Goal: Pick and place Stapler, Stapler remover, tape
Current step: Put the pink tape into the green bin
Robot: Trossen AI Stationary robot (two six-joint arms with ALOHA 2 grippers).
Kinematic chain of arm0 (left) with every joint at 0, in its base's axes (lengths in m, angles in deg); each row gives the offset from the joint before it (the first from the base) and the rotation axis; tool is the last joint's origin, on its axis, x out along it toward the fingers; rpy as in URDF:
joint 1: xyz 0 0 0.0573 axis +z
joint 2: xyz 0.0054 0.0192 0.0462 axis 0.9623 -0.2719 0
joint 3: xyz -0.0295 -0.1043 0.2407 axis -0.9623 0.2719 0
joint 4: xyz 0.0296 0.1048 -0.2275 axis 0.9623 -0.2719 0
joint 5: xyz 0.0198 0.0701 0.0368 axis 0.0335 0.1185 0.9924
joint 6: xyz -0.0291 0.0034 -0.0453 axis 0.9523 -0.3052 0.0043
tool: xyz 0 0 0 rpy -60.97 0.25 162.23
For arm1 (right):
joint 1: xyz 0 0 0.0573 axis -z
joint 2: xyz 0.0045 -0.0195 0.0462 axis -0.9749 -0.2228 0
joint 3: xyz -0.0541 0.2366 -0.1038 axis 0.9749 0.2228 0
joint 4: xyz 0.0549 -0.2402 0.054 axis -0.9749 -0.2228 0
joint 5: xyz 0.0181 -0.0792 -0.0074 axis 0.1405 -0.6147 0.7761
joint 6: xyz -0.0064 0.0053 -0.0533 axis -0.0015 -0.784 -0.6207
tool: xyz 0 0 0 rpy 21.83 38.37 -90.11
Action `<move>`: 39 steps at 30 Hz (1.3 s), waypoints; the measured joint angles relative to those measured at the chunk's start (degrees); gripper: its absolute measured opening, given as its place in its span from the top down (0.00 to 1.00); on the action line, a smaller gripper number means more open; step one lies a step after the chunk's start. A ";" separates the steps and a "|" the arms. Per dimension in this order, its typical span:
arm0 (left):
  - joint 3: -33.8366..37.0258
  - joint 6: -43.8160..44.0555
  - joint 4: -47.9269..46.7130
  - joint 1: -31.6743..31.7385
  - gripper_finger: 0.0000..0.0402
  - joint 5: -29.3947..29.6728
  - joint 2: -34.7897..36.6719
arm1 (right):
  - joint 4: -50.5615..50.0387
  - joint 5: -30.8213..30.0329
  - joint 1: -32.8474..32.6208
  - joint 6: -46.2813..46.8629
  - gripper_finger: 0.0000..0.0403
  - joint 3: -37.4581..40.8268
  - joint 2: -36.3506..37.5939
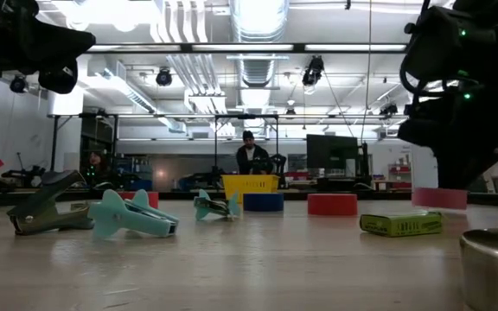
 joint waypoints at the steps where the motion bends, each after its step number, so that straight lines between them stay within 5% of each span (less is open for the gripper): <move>1: 0.02 0.00 0.02 0.01 0.94 0.00 0.00 | -0.07 0.16 0.00 -0.28 0.92 -0.17 0.34; 20: 0.01 0.02 0.15 0.00 0.94 0.00 0.00 | -2.74 14.37 -5.87 -12.79 0.89 -11.78 11.88; 39: 0.01 0.02 0.07 0.00 0.94 0.00 0.00 | -7.39 20.28 -30.45 7.66 0.89 -23.05 -0.34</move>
